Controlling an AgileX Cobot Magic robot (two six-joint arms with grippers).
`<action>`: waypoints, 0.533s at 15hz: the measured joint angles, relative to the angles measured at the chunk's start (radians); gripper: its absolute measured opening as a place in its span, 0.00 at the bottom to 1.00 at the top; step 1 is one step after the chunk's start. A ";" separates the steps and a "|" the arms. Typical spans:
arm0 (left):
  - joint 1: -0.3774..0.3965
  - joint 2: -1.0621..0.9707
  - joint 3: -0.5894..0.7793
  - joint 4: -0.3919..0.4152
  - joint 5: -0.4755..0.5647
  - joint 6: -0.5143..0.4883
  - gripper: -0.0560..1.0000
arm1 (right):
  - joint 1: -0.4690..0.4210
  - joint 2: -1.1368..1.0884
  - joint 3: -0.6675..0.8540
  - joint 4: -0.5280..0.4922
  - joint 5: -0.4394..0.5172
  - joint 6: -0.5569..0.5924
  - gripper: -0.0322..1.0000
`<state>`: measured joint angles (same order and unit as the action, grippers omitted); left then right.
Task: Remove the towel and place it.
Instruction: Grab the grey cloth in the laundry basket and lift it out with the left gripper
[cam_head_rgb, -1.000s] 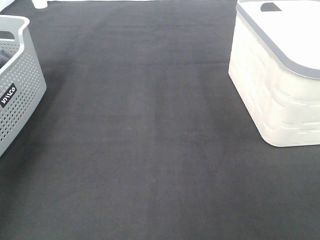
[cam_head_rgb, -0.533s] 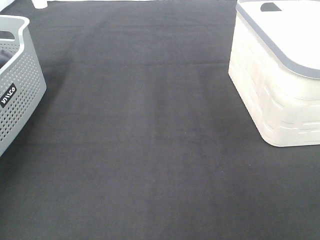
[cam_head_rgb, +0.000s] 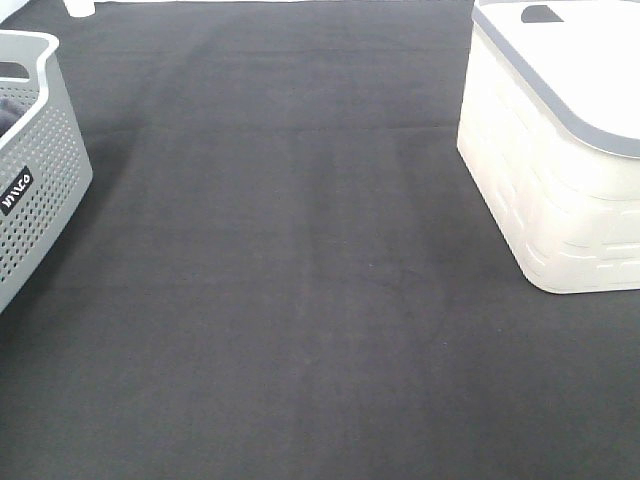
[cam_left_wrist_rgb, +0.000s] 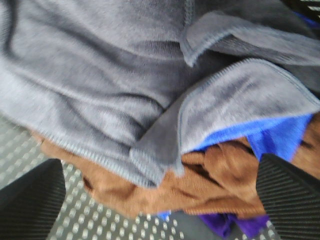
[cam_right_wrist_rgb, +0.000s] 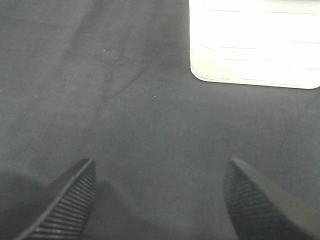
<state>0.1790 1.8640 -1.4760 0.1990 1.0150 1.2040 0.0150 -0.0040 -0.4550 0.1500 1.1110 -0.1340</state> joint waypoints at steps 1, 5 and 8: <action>0.000 0.026 0.000 0.008 -0.004 0.007 0.98 | 0.000 0.000 0.000 0.000 0.000 0.000 0.71; -0.011 0.102 0.000 0.019 -0.032 0.018 0.96 | 0.000 0.000 0.000 0.000 0.000 0.000 0.71; -0.025 0.126 0.000 0.020 -0.051 0.023 0.88 | 0.000 0.000 0.000 0.000 0.000 0.000 0.71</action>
<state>0.1540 1.9900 -1.4760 0.2190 0.9640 1.2270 0.0150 -0.0040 -0.4550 0.1500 1.1110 -0.1340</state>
